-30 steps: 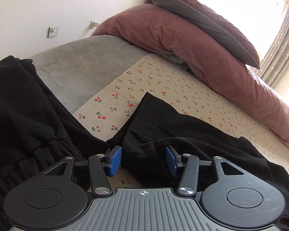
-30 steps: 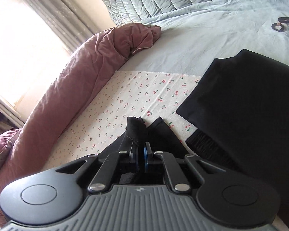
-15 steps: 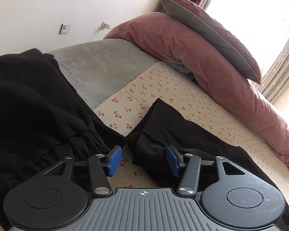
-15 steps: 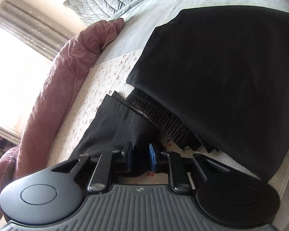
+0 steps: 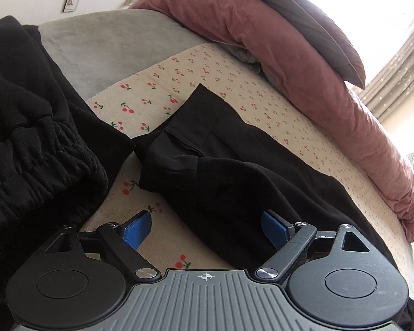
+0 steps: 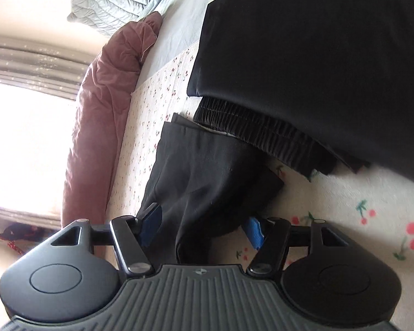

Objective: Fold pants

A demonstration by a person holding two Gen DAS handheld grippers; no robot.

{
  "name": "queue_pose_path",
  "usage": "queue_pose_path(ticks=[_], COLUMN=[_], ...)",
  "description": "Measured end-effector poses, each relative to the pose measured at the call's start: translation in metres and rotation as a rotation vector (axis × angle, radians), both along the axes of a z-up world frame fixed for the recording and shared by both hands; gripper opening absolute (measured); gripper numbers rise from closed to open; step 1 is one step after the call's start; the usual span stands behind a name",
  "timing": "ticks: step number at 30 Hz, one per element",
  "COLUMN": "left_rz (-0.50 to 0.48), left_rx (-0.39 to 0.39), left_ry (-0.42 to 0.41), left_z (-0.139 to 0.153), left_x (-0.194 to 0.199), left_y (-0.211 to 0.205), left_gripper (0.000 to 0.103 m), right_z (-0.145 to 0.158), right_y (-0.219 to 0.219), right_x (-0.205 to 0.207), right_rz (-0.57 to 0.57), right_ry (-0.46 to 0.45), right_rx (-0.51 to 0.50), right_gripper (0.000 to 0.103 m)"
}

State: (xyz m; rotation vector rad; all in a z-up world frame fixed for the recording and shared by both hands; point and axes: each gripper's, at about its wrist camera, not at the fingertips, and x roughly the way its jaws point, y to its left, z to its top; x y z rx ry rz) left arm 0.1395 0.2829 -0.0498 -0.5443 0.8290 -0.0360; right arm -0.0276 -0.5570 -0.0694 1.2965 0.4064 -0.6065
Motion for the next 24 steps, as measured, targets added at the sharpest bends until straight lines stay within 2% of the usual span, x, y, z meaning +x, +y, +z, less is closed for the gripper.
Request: queue_pose_path(ticks=[1, 2, 3, 4, 5, 6, 8, 9, 10, 11, 14, 16, 18, 20, 21, 22, 23, 24], left_rz=[0.034, 0.077, 0.11, 0.109, 0.102, 0.106, 0.089, 0.082, 0.082, 0.083, 0.082, 0.075, 0.067, 0.063, 0.057, 0.055, 0.052, 0.054], left_rx=[0.004, 0.02, 0.048, 0.065, 0.058, 0.052, 0.085, 0.097, 0.095, 0.088, 0.076, 0.092, 0.114, 0.119, 0.116, 0.12, 0.136, 0.151], left_ry=[0.004, -0.003, -0.017, -0.021, -0.023, -0.029, -0.038, -0.039, -0.037, -0.035, -0.029, -0.026, -0.024, -0.014, -0.007, -0.002, -0.009, -0.03], left_z=[-0.005, -0.008, -0.01, -0.01, -0.011, -0.012, -0.012, -0.012, -0.012, -0.012, -0.011, -0.009, -0.007, -0.002, 0.001, 0.006, 0.014, 0.023], left_x=[0.004, 0.006, 0.006, 0.006, 0.006, 0.004, 0.003, 0.004, 0.004, 0.004, 0.006, 0.004, 0.002, -0.002, -0.004, -0.007, -0.012, -0.018], left_y=[0.001, 0.001, -0.001, -0.002, -0.004, -0.004, -0.008, -0.008, -0.007, -0.006, -0.004, -0.004, -0.004, -0.003, -0.003, -0.003, -0.004, -0.005], left_gripper=[0.085, 0.08, 0.06, 0.044, 0.04, 0.038, 0.038, 0.038, 0.038, 0.038, 0.038, 0.038, 0.04, 0.042, 0.047, 0.058, 0.063, 0.068], right_z=[0.007, 0.016, 0.029, 0.044, 0.064, 0.079, 0.095, 0.092, 0.084, 0.068, 0.024, 0.021, 0.03, 0.045, 0.051, 0.057, 0.061, 0.063], right_y=[-0.002, -0.002, 0.002, 0.007, 0.016, 0.026, 0.046, 0.05, 0.05, 0.043, 0.022, 0.03, 0.038, 0.044, 0.047, 0.048, 0.047, 0.046], right_x=[0.014, 0.026, 0.03, 0.03, 0.023, 0.017, 0.01, 0.011, 0.014, 0.016, 0.011, 0.006, 0.007, -0.003, -0.005, -0.005, -0.002, 0.0], right_rz=[0.032, 0.06, 0.059, 0.063, 0.072, 0.082, 0.112, 0.123, 0.137, 0.149, 0.132, 0.118, 0.118, 0.098, 0.092, 0.091, 0.093, 0.088], right_ry=[0.057, 0.118, 0.132, 0.098, 0.048, 0.038, 0.095, 0.147, 0.2, 0.25, 0.302, 0.272, 0.291, 0.269, 0.261, 0.273, 0.312, 0.372], right_rx=[-0.055, -0.114, -0.183, -0.256, -0.345, -0.432, -0.609, -0.645, -0.645, -0.596, -0.417, -0.454, -0.492, -0.53, -0.557, -0.598, -0.625, -0.634], right_gripper=[0.014, 0.0, 0.0, 0.0, 0.0, 0.0, 0.0, 0.0, 0.0, 0.0, 0.0, 0.0, 0.0, 0.0, 0.0, 0.0, 0.002, 0.02])
